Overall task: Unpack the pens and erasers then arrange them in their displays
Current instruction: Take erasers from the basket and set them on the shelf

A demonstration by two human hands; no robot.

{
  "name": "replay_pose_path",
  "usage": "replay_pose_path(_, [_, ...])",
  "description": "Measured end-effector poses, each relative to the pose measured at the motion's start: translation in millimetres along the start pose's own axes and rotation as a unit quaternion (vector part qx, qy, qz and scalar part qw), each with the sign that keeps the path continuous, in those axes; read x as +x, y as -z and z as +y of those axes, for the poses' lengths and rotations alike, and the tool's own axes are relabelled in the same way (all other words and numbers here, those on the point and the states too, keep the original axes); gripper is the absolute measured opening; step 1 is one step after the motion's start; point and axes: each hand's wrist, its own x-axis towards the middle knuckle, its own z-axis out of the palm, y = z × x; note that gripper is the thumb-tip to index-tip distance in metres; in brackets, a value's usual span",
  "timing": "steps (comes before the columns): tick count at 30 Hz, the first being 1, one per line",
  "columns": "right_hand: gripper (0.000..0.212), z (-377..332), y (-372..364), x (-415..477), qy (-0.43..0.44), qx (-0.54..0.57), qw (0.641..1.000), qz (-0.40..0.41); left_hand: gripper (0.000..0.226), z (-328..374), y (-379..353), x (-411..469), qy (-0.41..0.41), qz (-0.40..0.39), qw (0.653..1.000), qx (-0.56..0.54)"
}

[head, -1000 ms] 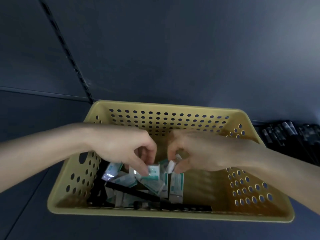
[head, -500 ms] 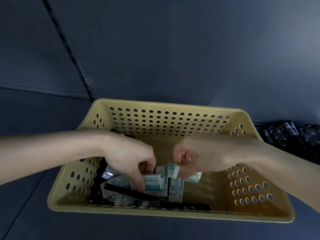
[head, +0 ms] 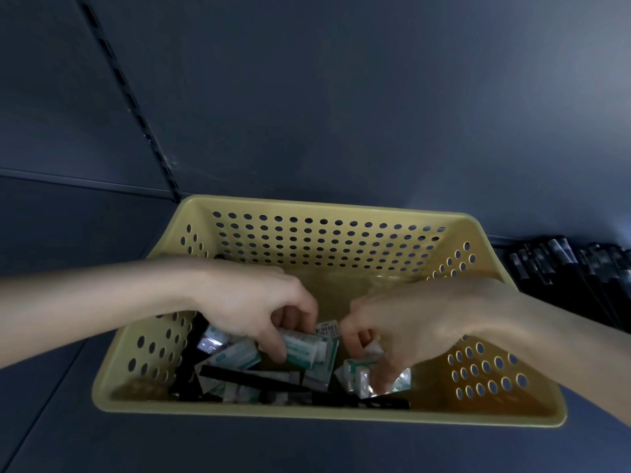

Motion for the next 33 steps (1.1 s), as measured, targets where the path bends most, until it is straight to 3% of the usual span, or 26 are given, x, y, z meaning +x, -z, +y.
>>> replay_pose_path(5, [0.034,6,1,-5,-0.028,0.004,0.999,-0.024,0.025,3,1,0,-0.022,-0.002,0.999,0.026])
replay_pose_path(10, [0.04,19,6,-14,-0.089,-0.018,0.995,0.037,0.026,11,-3,11,-0.062,0.0,0.995,0.075])
replay_pose_path(14, [0.057,20,3,-12,-0.106,-0.011,0.992,0.06,0.028,15,-4,17,-0.09,-0.004,0.993,0.075])
replay_pose_path(21, [0.045,23,1,-7,-0.1,-0.025,0.994,0.046,0.047,10,1,17,-0.049,-0.041,0.993,0.098])
replay_pose_path(26, [0.045,25,1,-6,-0.105,-0.042,0.993,0.042,0.029,6,7,16,0.0,-0.066,0.994,0.081])
replay_pose_path(33, [0.042,21,5,-10,-0.109,-0.016,0.992,0.06,0.013,12,0,18,-0.009,-0.076,0.995,0.066])
